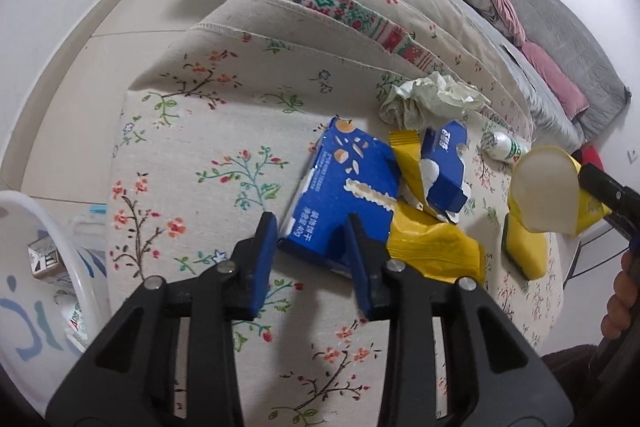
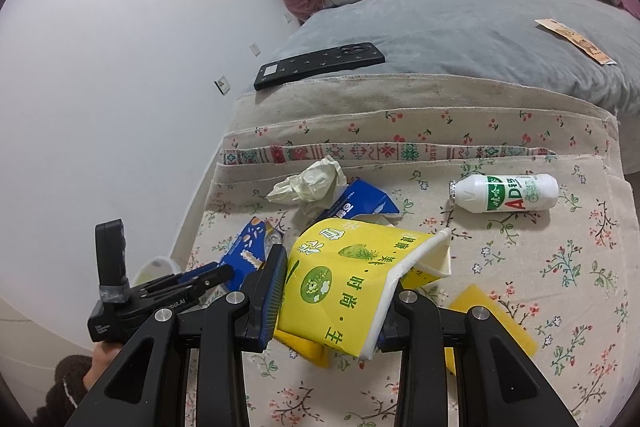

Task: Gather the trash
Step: 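Reach the left gripper to the blue box while the right gripper holds the yellow packaging, then close the left gripper on the blue box while the right gripper holds the packaging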

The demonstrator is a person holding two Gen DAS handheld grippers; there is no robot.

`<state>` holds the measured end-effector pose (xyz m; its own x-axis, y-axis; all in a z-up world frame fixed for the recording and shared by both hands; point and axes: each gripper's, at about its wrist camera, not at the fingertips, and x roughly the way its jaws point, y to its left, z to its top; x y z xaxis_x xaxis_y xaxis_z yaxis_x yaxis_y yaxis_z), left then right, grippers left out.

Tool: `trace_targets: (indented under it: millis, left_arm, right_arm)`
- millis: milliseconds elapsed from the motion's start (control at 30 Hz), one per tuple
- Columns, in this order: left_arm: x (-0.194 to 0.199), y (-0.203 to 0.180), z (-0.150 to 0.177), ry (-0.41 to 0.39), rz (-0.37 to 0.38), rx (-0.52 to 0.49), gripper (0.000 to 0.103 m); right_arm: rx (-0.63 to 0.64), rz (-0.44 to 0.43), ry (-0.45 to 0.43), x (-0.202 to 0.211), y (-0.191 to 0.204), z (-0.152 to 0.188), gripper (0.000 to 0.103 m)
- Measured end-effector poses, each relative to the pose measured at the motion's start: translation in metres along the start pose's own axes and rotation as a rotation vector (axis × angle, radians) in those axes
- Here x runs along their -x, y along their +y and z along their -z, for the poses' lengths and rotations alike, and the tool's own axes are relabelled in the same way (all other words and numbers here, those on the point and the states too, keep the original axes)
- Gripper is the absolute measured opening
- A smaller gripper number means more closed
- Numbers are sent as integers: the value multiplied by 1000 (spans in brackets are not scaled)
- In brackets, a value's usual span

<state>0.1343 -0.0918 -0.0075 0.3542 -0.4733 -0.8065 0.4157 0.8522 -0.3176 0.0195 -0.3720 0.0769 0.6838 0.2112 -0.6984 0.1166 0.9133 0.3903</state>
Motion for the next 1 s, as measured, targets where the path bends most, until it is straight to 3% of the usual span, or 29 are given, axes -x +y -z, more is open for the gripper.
trace_targets:
  millis: [33, 100, 233, 300, 400, 500, 600, 700, 1000]
  left_arm:
    - [-3, -1, 0, 17, 3, -7, 56]
    - [-8, -2, 3, 50, 3, -14, 71]
    - [-9, -5, 7, 19, -7, -18, 71]
    - [-9, -1, 5, 13, 19, 2, 54]
    - [-7, 5, 3, 5, 43, 25, 49]
    - [-5, 3, 3, 18, 50, 2, 49]
    - [-5, -3, 5, 34, 29, -41, 62]
    - [-8, -7, 8, 37, 16, -56, 65]
    - [-12, -18, 8, 21, -5, -100, 64]
  right_arm:
    - [0, -1, 2, -1, 1, 0, 36]
    - [2, -1, 5, -2, 2, 0, 36]
    - [6, -1, 9, -3, 4, 1, 37]
    - [7, 1, 10, -3, 3, 2, 36]
    - [4, 5, 12, -3, 2, 2, 36]
    - [1, 5, 14, -3, 1, 3, 36]
    - [4, 2, 13, -3, 3, 3, 36]
    - [8, -1, 14, -4, 5, 3, 36]
    - [6, 0, 17, -4, 4, 5, 36]
